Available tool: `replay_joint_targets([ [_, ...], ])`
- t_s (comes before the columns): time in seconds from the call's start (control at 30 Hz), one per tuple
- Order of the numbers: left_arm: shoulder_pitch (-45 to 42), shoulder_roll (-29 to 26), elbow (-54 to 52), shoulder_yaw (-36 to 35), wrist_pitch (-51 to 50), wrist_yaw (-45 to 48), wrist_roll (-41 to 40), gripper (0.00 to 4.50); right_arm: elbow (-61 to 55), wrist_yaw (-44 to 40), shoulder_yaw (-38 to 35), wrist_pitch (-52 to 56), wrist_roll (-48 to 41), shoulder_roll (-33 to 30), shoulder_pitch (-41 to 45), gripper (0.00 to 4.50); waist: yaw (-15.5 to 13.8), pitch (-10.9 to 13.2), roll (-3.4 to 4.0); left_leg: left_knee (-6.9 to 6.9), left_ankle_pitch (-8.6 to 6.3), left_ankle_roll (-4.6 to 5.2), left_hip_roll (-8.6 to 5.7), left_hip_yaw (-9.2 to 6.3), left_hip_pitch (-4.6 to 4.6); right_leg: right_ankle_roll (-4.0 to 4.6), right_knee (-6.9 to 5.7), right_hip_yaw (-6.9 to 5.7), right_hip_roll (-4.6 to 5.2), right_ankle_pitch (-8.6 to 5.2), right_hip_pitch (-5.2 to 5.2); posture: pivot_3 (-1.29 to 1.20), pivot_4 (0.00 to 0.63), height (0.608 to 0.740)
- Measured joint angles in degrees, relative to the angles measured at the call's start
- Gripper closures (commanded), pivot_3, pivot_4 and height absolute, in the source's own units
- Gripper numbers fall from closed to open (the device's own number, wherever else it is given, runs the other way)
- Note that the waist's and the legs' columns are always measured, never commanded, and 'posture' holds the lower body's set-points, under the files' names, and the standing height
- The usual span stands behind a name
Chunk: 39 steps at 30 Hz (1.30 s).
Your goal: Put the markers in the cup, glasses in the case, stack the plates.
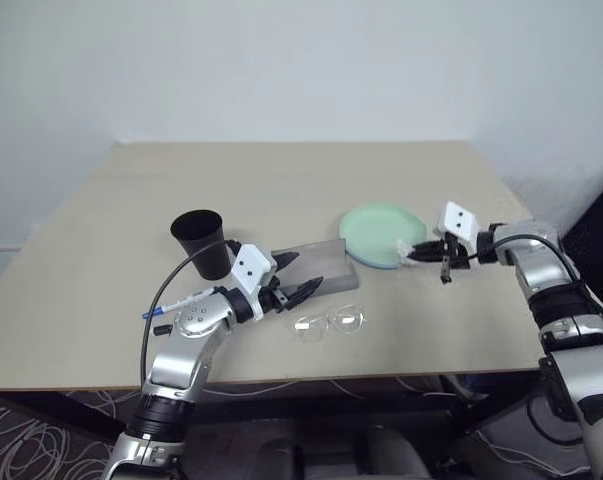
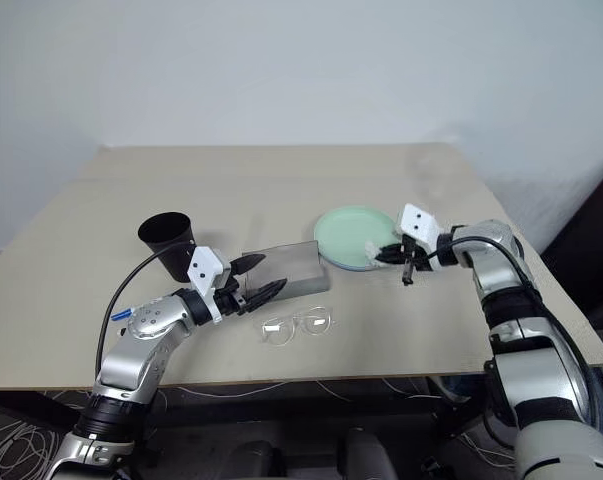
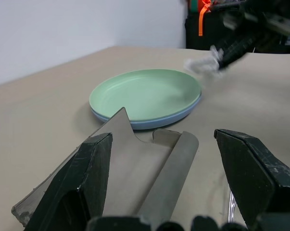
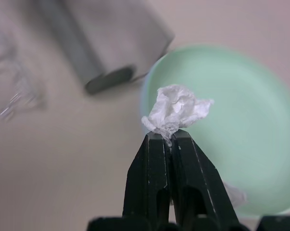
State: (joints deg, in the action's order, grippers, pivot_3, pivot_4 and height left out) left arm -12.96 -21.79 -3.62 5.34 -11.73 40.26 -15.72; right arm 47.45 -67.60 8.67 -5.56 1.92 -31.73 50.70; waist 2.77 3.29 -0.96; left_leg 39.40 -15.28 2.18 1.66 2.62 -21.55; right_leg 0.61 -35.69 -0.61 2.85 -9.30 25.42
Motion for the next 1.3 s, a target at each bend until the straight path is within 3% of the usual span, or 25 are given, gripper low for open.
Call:
replay_joint_targets([
  [0.17, 0.0, -0.1, 0.2, 0.0, 0.1, 0.4, 0.3, 0.9, 9.7, 8.9, 0.5, -3.7, 2.8, 4.7, 5.3, 4.48, 0.0, 0.0, 0.01, -0.01, 0.0, 0.0, 0.0, -0.01, -0.04, 0.0, -0.01, 0.0, 0.0, 0.0, 0.02, 0.0, 0.0, 0.721],
  [0.27, -0.1, -0.3, 0.6, 0.0, 0.1, 0.4, 0.3, 0.9, 14.3, 11.3, 1.0, -4.6, 3.9, 6.5, 7.1, 3.82, -0.1, 0.0, 0.02, -0.01, 0.0, 0.01, -0.02, -0.02, -0.09, 0.0, 0.03, 0.0, 0.01, 0.01, 0.02, 0.0, 0.0, 0.721],
  [0.43, -0.1, -0.3, 0.7, 0.0, 0.1, 0.3, 0.4, 0.9, 18.9, 13.5, 1.0, -5.6, 4.9, 7.3, 9.0, 2.23, -0.1, 0.0, 0.02, -0.01, 0.0, 0.01, -0.03, -0.02, -0.09, -0.01, 0.04, 0.01, 0.03, 0.01, 0.02, 0.0, 0.0, 0.721],
  [0.6, -0.1, -0.5, 0.7, 0.0, 0.1, 0.3, 0.4, 0.9, 19.4, 13.4, 0.8, -7.0, 5.0, 7.1, 9.1, 2.23, 0.0, 0.0, 0.04, -0.02, 0.0, 0.01, -0.01, -0.03, -0.05, 0.0, -0.01, 0.01, 0.0, 0.01, 0.01, 0.0, 0.0, 0.721],
  [0.8, -2.5, -3.5, 1.3, 0.0, -1.5, 4.2, -0.2, 0.9, 16.9, 5.8, -1.3, -7.3, 2.4, 5.6, 6.4, 2.23, -0.1, 0.0, 0.04, -0.01, 0.01, 0.01, -0.02, -0.04, -0.06, -0.01, 0.01, 0.01, 0.0, 0.01, 0.0, 0.0, 0.0, 0.721],
  [1.0, -10.2, -7.7, 3.4, 2.3, -7.9, 15.5, -3.2, 0.9, 5.8, -5.1, -1.3, -4.1, -0.9, 3.6, -1.9, 2.23, -0.1, 0.0, 0.07, -0.01, 0.0, 0.01, -0.03, -0.08, -0.07, -0.02, 0.0, -0.03, -0.01, 0.0, 0.01, 0.0, 0.0, 0.721],
  [1.1, -13.3, -8.4, 5.3, 3.4, -10.0, 20.0, -3.4, 0.9, 2.6, -6.2, -0.9, -2.5, -0.9, 3.2, -4.1, 2.23, 0.1, 0.0, 0.08, -0.01, 0.0, 0.01, -0.03, -0.03, -0.04, -0.01, 0.0, 0.0, -0.01, 0.0, 0.01, 0.0, 0.0, 0.721],
  [1.3, -21.0, -11.8, 10.9, 12.7, -11.1, 31.0, 0.8, 0.9, -6.2, -8.9, -0.7, 0.1, -3.1, 2.8, -8.9, 2.23, 0.2, 0.0, 0.09, -0.01, 0.0, 0.01, -0.03, -0.1, -0.04, -0.01, -0.02, -0.01, -0.06, 0.0, 0.0, 0.0, 0.0, 0.721],
])
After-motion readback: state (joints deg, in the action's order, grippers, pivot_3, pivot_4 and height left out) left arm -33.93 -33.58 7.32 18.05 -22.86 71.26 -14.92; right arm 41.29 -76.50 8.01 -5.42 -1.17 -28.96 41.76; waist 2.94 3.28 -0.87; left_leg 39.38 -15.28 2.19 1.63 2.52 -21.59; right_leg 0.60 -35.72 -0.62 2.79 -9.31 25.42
